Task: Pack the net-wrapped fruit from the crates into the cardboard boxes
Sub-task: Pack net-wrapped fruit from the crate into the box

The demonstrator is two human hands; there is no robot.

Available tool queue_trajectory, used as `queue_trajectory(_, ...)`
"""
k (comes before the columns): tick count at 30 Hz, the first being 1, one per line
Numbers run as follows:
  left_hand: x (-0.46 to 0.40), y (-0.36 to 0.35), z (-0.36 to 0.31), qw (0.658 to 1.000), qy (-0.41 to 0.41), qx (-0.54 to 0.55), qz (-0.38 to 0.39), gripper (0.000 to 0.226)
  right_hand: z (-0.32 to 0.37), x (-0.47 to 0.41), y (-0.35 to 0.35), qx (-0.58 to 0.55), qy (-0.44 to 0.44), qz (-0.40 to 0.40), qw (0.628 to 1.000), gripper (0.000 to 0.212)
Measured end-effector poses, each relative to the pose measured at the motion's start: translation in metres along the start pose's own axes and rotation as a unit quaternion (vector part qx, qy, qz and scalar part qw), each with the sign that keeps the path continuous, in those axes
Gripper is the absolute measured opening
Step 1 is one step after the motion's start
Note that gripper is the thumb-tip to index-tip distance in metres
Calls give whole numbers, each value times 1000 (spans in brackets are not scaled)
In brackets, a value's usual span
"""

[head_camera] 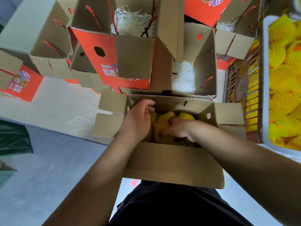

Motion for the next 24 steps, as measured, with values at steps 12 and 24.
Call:
queue_trajectory(12,7,-58,30,958,60,-188,210,31,22,-5,-6,191,40,-35,980,45)
queue_trajectory(24,16,-76,25,904,50,-222,362,39,22,-6,12,150,48,-84,984,51)
Point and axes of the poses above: each hand's wrist, its own x-axis away from the middle knuckle, its own y-axis out of the back of the hand, z = x × y, the point moved 10 cm from there along -x, towards the middle knuckle, and after that the axes turned 4 degrees about -z, right-handed, at the moved point
